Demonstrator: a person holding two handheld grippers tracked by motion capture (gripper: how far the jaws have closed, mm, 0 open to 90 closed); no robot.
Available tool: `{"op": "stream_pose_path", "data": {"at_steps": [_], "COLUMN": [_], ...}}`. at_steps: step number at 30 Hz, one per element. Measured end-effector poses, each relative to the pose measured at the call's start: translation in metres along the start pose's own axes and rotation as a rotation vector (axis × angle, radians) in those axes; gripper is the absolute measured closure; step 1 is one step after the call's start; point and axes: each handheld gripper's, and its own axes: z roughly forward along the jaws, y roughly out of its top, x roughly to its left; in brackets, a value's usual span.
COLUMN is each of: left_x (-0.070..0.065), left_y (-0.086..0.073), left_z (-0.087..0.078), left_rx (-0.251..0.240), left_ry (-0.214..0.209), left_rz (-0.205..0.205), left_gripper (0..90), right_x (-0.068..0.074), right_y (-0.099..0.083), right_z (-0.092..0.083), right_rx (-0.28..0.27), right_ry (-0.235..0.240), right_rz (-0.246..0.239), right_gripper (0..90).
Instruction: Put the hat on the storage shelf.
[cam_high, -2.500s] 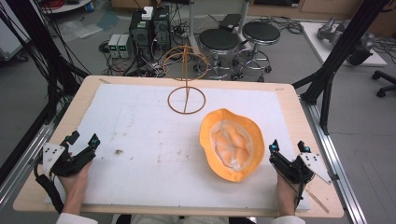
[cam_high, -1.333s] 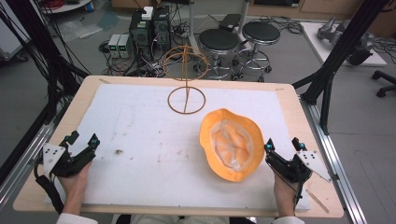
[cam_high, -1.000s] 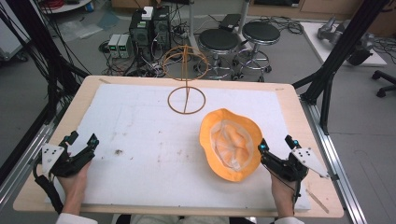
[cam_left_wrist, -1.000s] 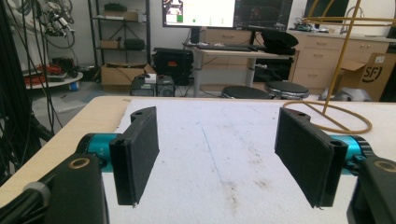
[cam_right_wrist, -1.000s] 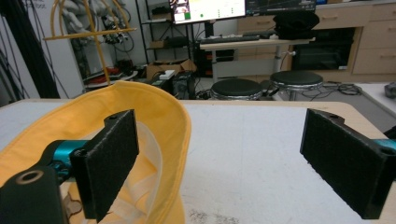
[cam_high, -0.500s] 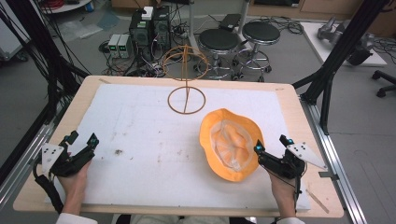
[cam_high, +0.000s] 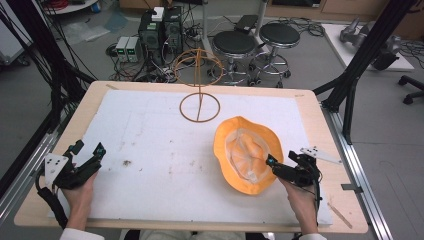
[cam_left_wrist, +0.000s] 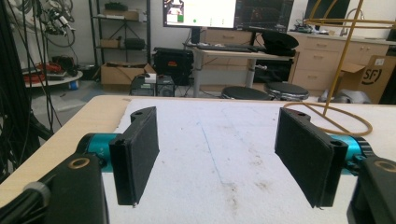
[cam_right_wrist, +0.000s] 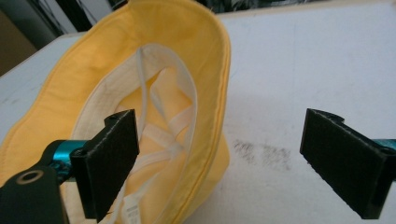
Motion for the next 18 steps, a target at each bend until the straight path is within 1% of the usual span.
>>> {"op": "stream_pose_path", "data": {"at_steps": [2,3,5,7,8,9,12,13,14,15,17,18], "left_x": [0.0001,0.0001,0.0002,0.0006,0.0007,0.0008,0.0012,0.0011,0.0013,0.0011,0.0010,0.0009], "left_y": [-0.0002,-0.0002,-0.0002,-0.0003,-0.0004,-0.0004,-0.0004,-0.0002,0.0000,0.0002,0.0000,-0.0002], "left_z": [0.0003,0.0003,0.0003,0.0004,0.0004,0.0005,0.0003,0.0001,-0.0004,-0.0006,-0.0005,-0.0002], "left_rx": [0.001,0.001,0.000,0.002,0.002,0.002,-0.005,-0.017,-0.020,-0.025,-0.018,-0.018], "left_ry": [0.000,0.000,0.001,0.002,0.002,0.002,-0.010,-0.019,-0.022,-0.023,-0.022,-0.023], "left_rz": [-0.001,-0.001,0.000,0.000,0.000,0.000,-0.007,-0.015,-0.013,-0.012,-0.008,-0.010], "left_gripper": [30.5,30.5,30.5,30.5,30.5,30.5,30.5,30.4,30.4,30.4,30.4,30.4], "right_x": [-0.0002,-0.0002,-0.0001,-0.0003,0.0001,0.0001,-0.0002,-0.0008,-0.0021,-0.0032,-0.0063,-0.0073], "right_y": [-0.0002,-0.0002,-0.0008,-0.0011,-0.0010,-0.0010,-0.0006,-0.0006,-0.0006,-0.0006,-0.0009,-0.0011], "right_z": [0.0027,0.0027,0.0048,0.0064,0.0066,0.0066,0.0068,0.0070,0.0069,0.0066,0.0063,0.0069], "right_rx": [0.039,0.039,0.066,0.079,0.090,0.090,0.101,0.103,0.112,0.111,0.108,0.113], "right_ry": [0.008,0.008,0.016,0.024,0.031,0.031,0.043,0.049,0.081,0.100,0.131,0.147], "right_rz": [0.020,0.020,0.029,0.036,0.049,0.049,0.062,0.060,0.074,0.089,0.132,0.141], "right_gripper": [11.0,11.0,14.0,14.4,17.1,17.1,22.4,25.7,30.4,33.0,45.5,50.9]}}
